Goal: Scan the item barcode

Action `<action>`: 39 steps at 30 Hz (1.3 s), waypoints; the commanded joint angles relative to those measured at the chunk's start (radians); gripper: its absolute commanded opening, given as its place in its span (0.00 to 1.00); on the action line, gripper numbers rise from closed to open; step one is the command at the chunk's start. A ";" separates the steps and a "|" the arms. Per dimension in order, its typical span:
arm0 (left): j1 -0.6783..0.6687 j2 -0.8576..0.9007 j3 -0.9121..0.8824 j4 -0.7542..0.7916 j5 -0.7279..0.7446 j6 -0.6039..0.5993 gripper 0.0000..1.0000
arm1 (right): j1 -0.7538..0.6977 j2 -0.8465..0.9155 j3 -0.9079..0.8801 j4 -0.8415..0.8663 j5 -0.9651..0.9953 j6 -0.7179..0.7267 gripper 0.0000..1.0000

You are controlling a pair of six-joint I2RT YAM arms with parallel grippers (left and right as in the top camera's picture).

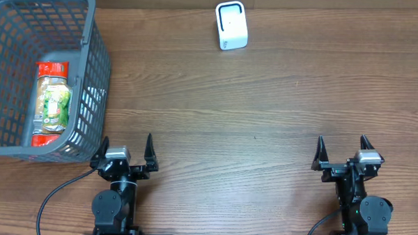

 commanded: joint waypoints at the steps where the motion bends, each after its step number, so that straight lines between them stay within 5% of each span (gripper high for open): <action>1: -0.001 -0.009 -0.004 0.002 0.002 0.023 1.00 | -0.003 -0.011 -0.010 0.006 0.008 -0.005 1.00; 21: -0.001 -0.009 -0.004 0.002 0.002 0.022 1.00 | -0.003 -0.011 -0.010 0.006 0.009 -0.004 1.00; 24: -0.002 -0.009 -0.004 0.030 0.130 -0.128 1.00 | -0.003 -0.011 -0.010 0.006 0.008 -0.005 1.00; 27: -0.002 -0.009 -0.004 0.065 0.457 -0.486 0.99 | -0.003 -0.011 -0.010 0.006 0.008 -0.004 1.00; 30: -0.002 -0.009 -0.004 0.115 0.586 -0.779 1.00 | -0.003 -0.011 -0.010 0.006 0.008 -0.004 1.00; 33: -0.002 -0.009 -0.004 0.226 0.666 -0.822 0.99 | -0.003 -0.011 -0.010 0.006 0.008 -0.005 1.00; 39: -0.002 -0.009 0.024 0.593 0.777 -0.725 1.00 | -0.003 -0.011 -0.010 0.006 0.008 -0.005 1.00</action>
